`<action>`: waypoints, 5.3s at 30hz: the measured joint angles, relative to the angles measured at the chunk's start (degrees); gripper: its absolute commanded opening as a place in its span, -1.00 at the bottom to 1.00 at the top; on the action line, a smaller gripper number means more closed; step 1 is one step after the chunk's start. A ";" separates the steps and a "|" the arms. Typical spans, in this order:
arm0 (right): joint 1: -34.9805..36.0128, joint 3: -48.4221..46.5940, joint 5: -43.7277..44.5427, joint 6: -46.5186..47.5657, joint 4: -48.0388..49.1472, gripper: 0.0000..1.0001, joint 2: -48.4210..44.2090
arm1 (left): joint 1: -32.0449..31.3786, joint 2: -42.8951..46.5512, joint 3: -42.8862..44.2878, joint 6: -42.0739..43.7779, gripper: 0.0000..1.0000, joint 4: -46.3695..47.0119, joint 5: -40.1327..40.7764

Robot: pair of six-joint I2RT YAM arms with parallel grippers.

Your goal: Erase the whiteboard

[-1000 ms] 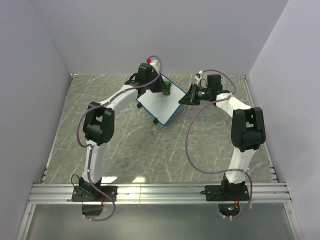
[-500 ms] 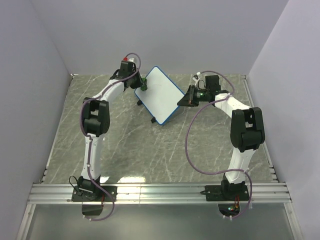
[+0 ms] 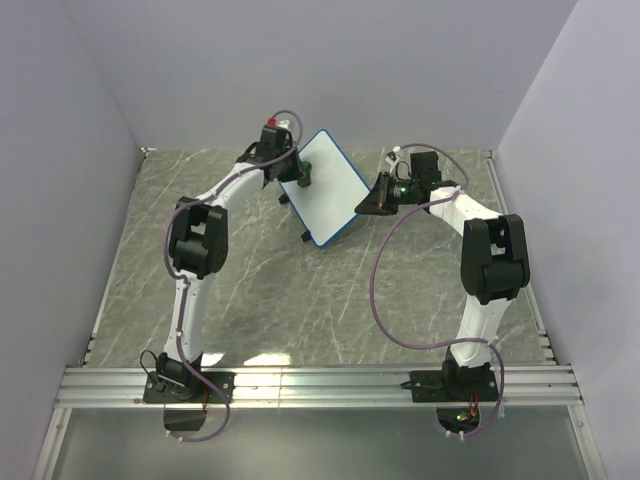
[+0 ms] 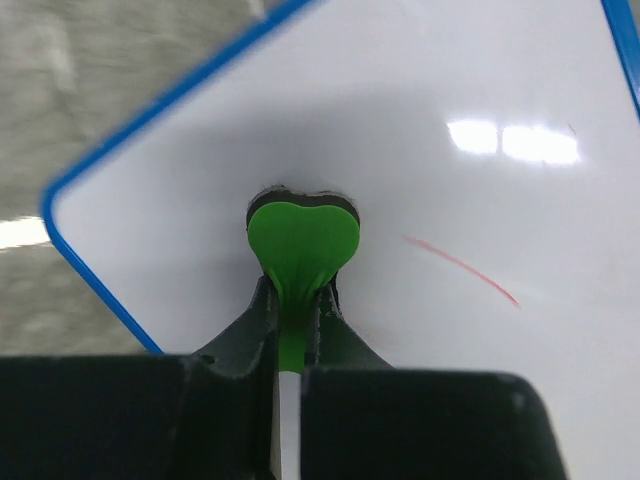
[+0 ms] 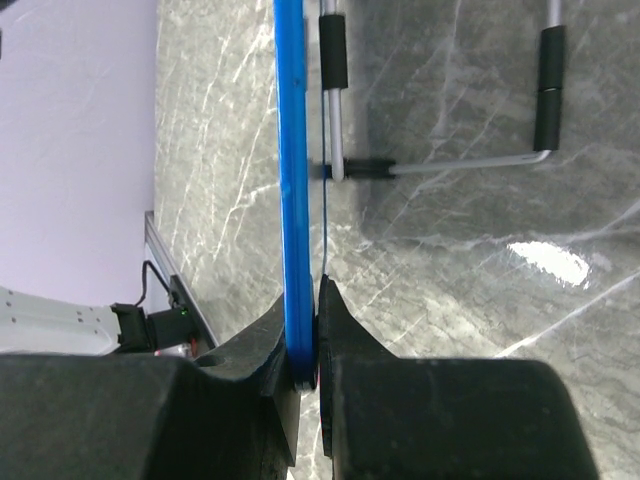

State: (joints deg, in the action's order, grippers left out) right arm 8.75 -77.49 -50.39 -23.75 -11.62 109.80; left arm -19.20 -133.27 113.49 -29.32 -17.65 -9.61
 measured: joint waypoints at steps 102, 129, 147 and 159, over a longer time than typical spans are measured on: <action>1.75 4.63 1.38 -1.33 -4.55 -1.00 -3.21 | -7.54 -10.64 15.39 -18.53 -0.99 14.29 -6.36; 2.21 3.93 0.50 -0.76 -4.20 -0.20 -2.43 | -2.73 3.30 1.73 -17.92 -0.99 7.82 -5.55; 1.44 3.56 2.71 -0.61 -7.54 0.99 -8.22 | 2.43 25.14 -28.79 -10.23 -1.00 -0.28 5.22; 1.36 15.69 5.46 -4.17 -6.21 0.99 -34.64 | 2.99 25.92 -41.62 -7.37 0.42 -13.05 10.32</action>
State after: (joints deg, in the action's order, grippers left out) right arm 10.11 -61.80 -44.93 -27.92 -17.82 75.16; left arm -16.21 -107.35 71.88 -36.69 -30.70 0.71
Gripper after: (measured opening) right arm 0.994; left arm 0.561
